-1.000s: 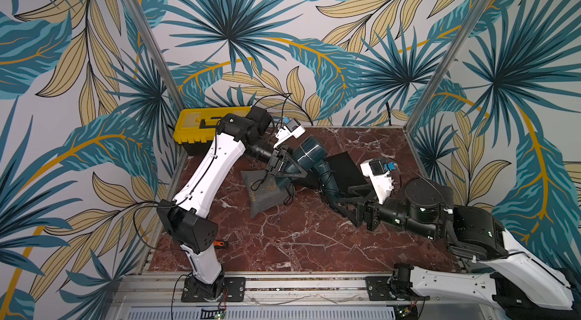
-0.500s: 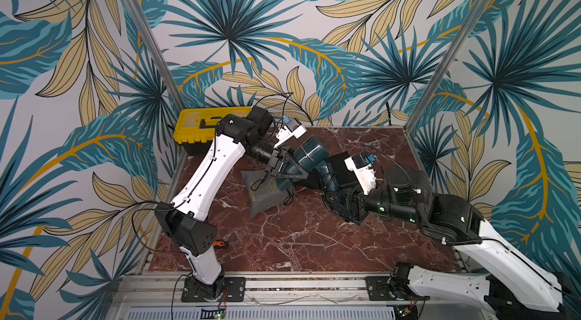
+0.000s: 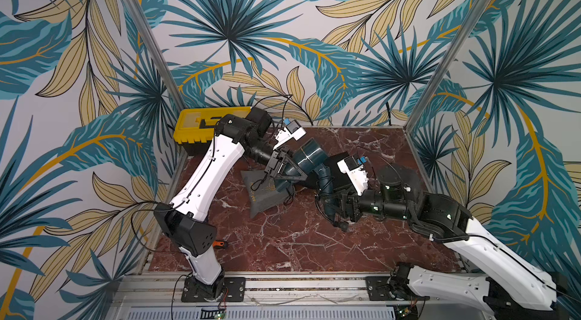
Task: Pack away hair dryers
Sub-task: Fold the hair dryer.
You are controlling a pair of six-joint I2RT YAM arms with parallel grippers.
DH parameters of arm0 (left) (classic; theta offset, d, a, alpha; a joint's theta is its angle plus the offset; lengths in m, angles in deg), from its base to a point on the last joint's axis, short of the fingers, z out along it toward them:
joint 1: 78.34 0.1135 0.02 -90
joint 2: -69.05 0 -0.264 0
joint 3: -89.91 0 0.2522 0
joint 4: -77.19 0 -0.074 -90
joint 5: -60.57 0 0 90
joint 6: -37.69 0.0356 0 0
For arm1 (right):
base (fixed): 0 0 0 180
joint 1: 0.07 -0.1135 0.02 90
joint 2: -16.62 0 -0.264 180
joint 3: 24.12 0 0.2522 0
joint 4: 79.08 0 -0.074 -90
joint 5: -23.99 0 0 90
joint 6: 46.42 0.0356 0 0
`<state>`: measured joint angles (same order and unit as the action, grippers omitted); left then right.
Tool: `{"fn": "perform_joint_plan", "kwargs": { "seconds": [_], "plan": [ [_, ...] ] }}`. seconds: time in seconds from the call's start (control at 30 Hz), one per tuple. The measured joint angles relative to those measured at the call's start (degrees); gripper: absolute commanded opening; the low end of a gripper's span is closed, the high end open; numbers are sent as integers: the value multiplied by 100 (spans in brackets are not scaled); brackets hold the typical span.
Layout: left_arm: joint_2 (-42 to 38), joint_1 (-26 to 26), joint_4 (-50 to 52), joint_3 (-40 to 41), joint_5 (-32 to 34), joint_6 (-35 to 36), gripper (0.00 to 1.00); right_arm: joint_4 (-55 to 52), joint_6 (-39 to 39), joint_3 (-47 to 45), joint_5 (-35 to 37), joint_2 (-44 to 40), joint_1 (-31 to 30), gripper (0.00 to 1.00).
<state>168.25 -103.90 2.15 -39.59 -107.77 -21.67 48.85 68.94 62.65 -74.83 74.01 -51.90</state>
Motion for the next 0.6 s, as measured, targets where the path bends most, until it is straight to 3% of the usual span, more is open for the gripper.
{"fn": "perform_joint_plan", "kwargs": {
  "seconds": [0.3,0.6],
  "plan": [
    [2,-2,-92,0,-107,144,0,1777,522,-697,-452,109,-20,0],
    [2,205,-166,4,-420,236,0,3480,1187,-1067,-428,457,-31,0]
  ]
}}
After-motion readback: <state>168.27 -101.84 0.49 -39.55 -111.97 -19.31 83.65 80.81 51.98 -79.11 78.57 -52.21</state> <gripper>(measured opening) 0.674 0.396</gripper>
